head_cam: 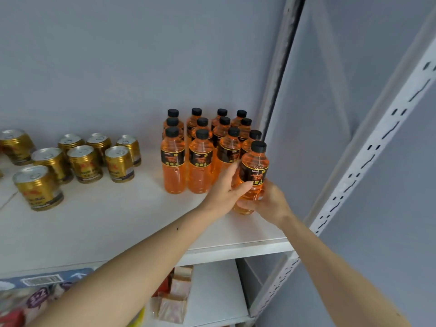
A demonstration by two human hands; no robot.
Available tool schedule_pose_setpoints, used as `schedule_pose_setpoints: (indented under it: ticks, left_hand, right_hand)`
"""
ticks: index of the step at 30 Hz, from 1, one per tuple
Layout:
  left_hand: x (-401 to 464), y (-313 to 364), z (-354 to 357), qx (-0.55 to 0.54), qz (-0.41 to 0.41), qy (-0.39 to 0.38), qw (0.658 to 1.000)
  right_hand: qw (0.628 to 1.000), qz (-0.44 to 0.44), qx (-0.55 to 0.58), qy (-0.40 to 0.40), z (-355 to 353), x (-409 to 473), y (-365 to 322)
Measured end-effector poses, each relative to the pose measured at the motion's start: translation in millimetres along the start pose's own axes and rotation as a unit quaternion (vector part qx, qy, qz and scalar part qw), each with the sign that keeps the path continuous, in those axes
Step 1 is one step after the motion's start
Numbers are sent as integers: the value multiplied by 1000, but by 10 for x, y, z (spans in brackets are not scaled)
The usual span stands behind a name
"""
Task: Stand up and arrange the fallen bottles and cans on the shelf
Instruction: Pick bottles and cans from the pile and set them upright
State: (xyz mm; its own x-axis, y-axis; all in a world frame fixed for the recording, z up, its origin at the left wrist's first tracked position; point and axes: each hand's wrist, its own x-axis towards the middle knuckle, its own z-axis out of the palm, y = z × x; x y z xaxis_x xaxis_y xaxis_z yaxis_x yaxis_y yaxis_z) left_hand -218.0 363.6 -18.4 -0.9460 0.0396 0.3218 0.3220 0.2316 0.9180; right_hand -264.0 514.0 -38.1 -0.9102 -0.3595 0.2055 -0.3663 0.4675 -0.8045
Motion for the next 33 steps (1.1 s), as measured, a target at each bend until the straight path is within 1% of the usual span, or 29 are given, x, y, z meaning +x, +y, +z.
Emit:
schedule_pose_setpoints:
  ticks: [5, 11, 18, 21, 24, 26, 28, 30, 33]
  left_hand:
    - [74, -82, 225, 13, -26, -41, 999]
    - [142, -145, 312, 27, -74, -32, 996]
    - [162, -173, 335, 24, -69, -20, 997]
    - [163, -215, 318, 19, -59, -22, 998]
    - [142, -233, 297, 14, -70, -21, 997]
    - [109, -261, 278, 8, -79, -11, 997]
    - [62, -316, 245, 14, -93, 16, 995]
    - [0, -345, 180, 28, -99, 47, 994]
    - [-132, -362, 0, 36, -88, 79, 992]
  right_hand:
    - [1000, 14, 21, 12, -90, 119, 245]
    - [1000, 6, 19, -2, -98, 208, 354]
    - [1000, 6, 1, -18, -88, 267, 423]
    - [1000, 16, 1, -12, -74, 231, 434]
    - [1000, 15, 8, 3, -80, 193, 437]
    - [999, 10, 7, 30, -80, 149, 456]
    - [997, -7, 1, 77, -62, 49, 455]
    - [989, -31, -4, 142, -21, -82, 413]
    - [967, -96, -1, 237, 108, -256, 245]
